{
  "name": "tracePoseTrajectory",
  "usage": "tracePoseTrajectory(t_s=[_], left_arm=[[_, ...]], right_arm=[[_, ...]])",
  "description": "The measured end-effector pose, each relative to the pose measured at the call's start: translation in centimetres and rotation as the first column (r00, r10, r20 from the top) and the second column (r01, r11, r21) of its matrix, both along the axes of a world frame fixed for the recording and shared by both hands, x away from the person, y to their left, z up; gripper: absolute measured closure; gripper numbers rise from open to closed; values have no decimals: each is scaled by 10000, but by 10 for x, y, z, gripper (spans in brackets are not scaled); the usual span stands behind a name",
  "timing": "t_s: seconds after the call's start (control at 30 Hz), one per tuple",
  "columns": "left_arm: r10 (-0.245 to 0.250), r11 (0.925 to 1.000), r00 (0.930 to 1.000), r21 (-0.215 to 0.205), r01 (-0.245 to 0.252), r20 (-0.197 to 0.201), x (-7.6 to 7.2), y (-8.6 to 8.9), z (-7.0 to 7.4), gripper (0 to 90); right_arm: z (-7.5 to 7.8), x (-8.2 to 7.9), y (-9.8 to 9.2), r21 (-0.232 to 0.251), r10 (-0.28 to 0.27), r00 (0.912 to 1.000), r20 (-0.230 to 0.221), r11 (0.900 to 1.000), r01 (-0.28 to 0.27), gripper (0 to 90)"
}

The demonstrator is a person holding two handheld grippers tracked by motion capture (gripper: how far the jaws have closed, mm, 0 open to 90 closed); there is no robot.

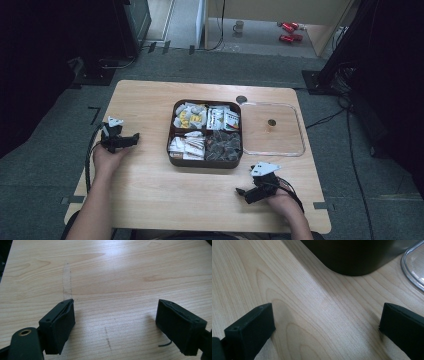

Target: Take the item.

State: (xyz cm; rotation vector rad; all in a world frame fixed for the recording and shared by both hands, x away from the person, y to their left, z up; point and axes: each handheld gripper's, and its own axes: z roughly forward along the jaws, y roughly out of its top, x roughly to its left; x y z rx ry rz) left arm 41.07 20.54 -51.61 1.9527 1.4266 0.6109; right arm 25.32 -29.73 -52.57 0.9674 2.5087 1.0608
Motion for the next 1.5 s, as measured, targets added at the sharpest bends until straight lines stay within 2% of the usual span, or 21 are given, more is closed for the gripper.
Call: tracePoseTrajectory(t_s=[0.07,0.13,0.27,0.37,0.53,0.6,0.63,0.7,0.77,0.87,0.93,1.13,1.27,1.4,1.43,1.5], left_arm=[[-37,10000,10000,2,37,-11,0,0,1,184],[-36,10000,10000,-7,36,-47,-1,0,3,253],[-61,10000,9997,62,62,-236,-1,-1,4,258],[-236,9995,9981,174,246,-574,0,-4,7,258],[-482,9986,9946,157,499,-920,1,-6,11,261],[-520,9985,9938,88,531,-982,1,-6,11,261],[-583,9983,9918,-166,567,-1142,2,-6,13,262],[-662,9973,9900,-388,618,-1247,2,-7,16,282],[-829,9951,9896,-631,758,-1179,2,-7,18,336],[-920,9942,9888,-664,846,-1177,3,-8,21,338],[-1184,9905,9865,-829,1093,-1135,2,-9,24,354],[-1466,9868,9848,-823,1392,-927,-1,-15,32,381],[-1939,9772,9787,-1006,1868,-671,-4,-22,40,407],[-2173,9730,9742,-931,2112,-610,-6,-27,44,410],[-2309,9693,9715,-996,2248,-534,-7,-30,47,410],[-2374,9671,9703,-1057,2315,-466,-8,-31,48,419]], right_arm=[[0,0,0,2,-1,10000,-1,10000,1,0],[0,0,0,7,-1,10000,-1,10000,1,0],[0,0,0,7,-2,10000,-1,10000,2,0],[0,0,0,-3,4,10000,-6,10000,-4,0],[0,0,0,-3,4,10000,-4,10000,-4,0],[0,0,0,-3,4,10000,-5,10000,-4,0],[0,0,0,-4,3,10000,-5,10000,-3,0],[0,0,0,-6,2,10000,-5,10000,-2,0],[0,0,0,-4,4,10000,-3,10000,-4,0],[0,0,0,-7,3,10000,-4,10000,-3,0],[0,0,0,-5,1,10000,-6,10000,-1,0],[0,0,0,-4,3,10000,-6,10000,-3,0],[0,0,0,-4,5,10000,-3,10000,-5,0],[0,0,0,-7,20,10000,14,10000,-20,0],[0,0,0,2,0,10000,-9,10000,0,0],[0,0,0,1,-3,10000,-8,10000,3,0]])
